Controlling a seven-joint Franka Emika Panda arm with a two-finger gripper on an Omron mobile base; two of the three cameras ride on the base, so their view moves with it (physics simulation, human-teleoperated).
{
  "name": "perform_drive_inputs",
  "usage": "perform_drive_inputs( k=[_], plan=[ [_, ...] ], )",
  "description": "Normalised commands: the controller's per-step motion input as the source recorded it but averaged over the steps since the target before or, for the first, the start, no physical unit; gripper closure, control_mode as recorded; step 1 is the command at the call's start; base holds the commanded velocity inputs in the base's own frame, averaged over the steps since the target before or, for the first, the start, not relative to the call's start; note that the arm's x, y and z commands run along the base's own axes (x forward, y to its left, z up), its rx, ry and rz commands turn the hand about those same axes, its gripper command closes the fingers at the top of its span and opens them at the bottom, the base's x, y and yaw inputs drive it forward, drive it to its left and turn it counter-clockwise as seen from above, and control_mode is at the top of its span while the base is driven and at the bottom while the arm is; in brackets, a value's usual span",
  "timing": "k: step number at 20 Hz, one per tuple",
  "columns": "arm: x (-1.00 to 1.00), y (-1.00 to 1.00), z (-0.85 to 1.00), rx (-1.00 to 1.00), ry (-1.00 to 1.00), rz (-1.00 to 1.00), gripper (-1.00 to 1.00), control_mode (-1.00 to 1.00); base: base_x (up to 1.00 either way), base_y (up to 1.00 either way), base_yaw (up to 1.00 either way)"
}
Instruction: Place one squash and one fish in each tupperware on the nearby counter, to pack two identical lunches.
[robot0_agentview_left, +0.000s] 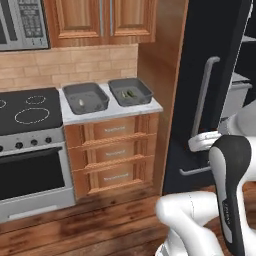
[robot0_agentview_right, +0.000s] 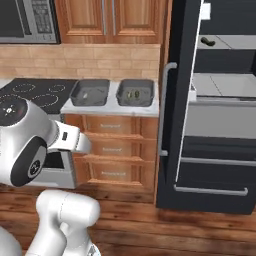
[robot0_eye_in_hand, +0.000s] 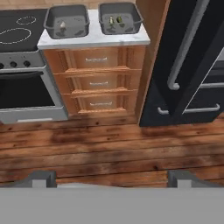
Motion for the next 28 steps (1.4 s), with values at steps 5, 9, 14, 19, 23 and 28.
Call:
perform_drive_inputs(
  k=[5, 9, 14, 19, 23, 28],
  plan=[
    [0.0, 0.0, 0.0, 0.0, 0.0, 0.0, -1.0, 1.0, -0.24, -0.92, -0.12],
    [0.0, 0.0, 0.0, 0.0, 0.0, 0.0, -1.0, 1.0, 0.3, -1.0, -0.12],
    [0.0, 0.0, 0.0, 0.0, 0.0, 0.0, -1.0, 1.0, 0.74, -1.0, -0.1],
    [0.0, 0.0, 0.0, 0.0, 0.0, 0.0, -1.0, 1.0, 0.77, -0.79, -0.02],
    [0.0, 0.0, 0.0, 0.0, 0.0, 0.0, -1.0, 1.0, 0.62, -0.57, 0.09],
    [0.0, 0.0, 0.0, 0.0, 0.0, 0.0, -1.0, 1.0, 0.43, -0.29, 0.25]
  ],
)
